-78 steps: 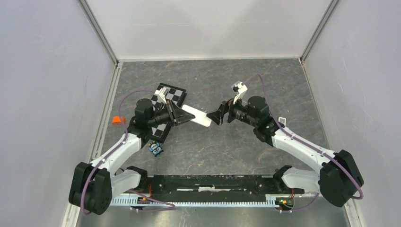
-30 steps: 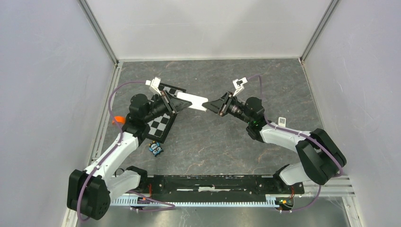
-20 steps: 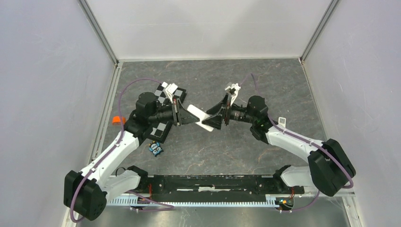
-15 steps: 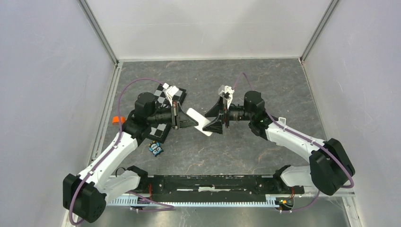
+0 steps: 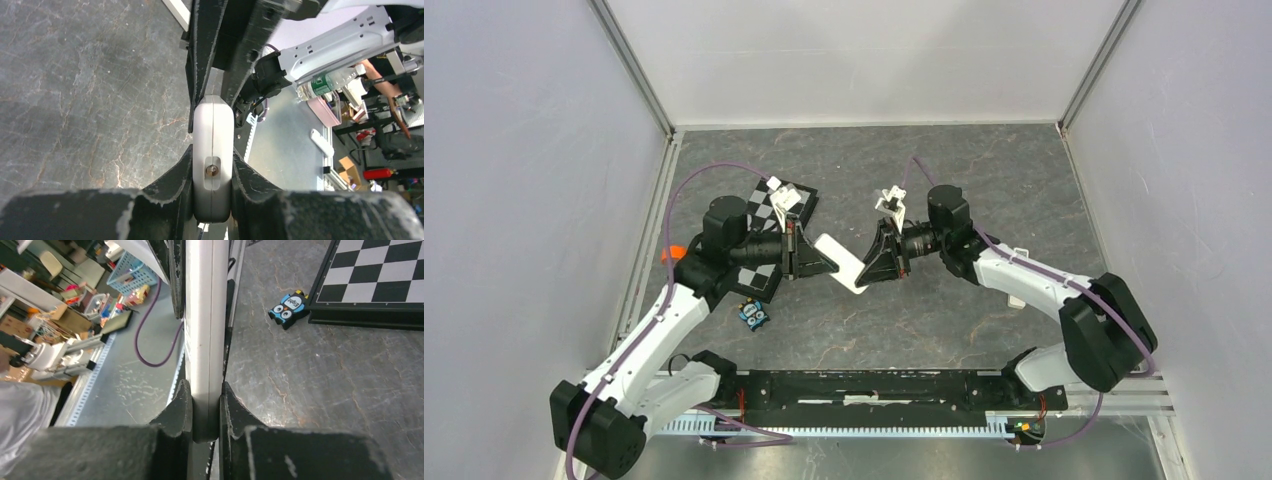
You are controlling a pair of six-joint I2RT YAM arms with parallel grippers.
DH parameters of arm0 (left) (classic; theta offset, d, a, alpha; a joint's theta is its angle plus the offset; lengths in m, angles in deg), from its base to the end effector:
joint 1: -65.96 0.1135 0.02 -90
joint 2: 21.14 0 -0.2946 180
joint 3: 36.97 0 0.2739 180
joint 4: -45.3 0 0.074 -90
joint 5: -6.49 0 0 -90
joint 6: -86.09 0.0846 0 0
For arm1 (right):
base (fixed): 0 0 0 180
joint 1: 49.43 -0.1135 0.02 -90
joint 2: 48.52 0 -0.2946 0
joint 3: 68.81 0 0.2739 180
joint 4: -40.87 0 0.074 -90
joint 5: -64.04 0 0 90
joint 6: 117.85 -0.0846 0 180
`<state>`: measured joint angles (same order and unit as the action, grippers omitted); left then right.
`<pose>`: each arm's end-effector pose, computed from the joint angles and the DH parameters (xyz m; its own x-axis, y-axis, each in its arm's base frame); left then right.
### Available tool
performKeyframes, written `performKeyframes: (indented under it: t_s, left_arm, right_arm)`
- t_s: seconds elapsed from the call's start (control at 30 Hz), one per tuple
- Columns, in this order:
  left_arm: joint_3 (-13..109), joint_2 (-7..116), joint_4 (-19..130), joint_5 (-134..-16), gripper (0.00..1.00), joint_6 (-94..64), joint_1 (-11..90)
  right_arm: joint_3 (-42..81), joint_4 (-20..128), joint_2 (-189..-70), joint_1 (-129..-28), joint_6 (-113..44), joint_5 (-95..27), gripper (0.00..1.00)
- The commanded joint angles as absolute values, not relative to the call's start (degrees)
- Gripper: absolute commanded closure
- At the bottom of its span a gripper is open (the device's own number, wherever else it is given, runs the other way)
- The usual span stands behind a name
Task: Load the batteries into the remote control
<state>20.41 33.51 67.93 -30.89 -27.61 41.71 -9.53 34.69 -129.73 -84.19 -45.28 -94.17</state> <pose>0.1921 -0.1603 0.3242 -0.6582 0.0289 -0.7523 0.7274 0.2820 -0.6256 0.2267 0.2530 0.2737 -0.4961 -0.2089 -0.8428 -0.8356 -0.1488 0.5288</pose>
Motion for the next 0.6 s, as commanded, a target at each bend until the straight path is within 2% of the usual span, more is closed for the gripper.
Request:
performKeyframes:
  t_s: [0.0,0.03,0.07,0.1,0.17,0.2,0.37,0.47,0.57]
  left_arm:
    - [21.4,32.1,65.1,-30.6,0.68,-30.1,41.7]
    - [21.2,31.8,65.5,-32.5,0.54,-30.1,41.7]
    - [20.8,31.4,65.5,-34.1,0.47,-30.0,41.7]
    - [20.4,31.0,65.9,-36.1,0.35,-29.8,41.7]
    - [20.3,30.0,68.5,-41.1,0.10,-28.7,41.7]
    - [20.5,29.6,70.0,-43.8,0.02,-28.1,41.7]
    - [22.0,27.3,79.8,-70.0,0.00,-27.2,41.8]
    - [22.6,26.9,82.1,-74.8,0.00,-27.4,41.7]
    - [23.3,26.8,83.2,-74.5,0.00,-27.6,41.7]
  right_arm:
    - [-10.5,17.1,-131.7,-84.4,-57.6,-90.7,1.00]
    - [-10.9,14.1,-132.2,-84.4,-60.0,-89.8,1.00]
    - [-11.3,12.0,-132.5,-84.4,-62.5,-88.9,1.00]
    - [-11.6,10.3,-132.8,-84.4,-64.1,-87.7,1.00]
    - [-12.0,10.6,-133.1,-84.2,-64.7,-84.0,1.00]
    - [-12.0,12.0,-133.2,-84.0,-64.2,-82.1,1.00]
    - [-9.3,34.8,-135.0,-83.7,-53.4,-62.9,1.00]
    - [-8.9,42.0,-137.7,-83.6,-51.8,-51.8,1.00]
    - [-9.6,43.7,-140.2,-83.4,-52.6,-47.1,1.00]
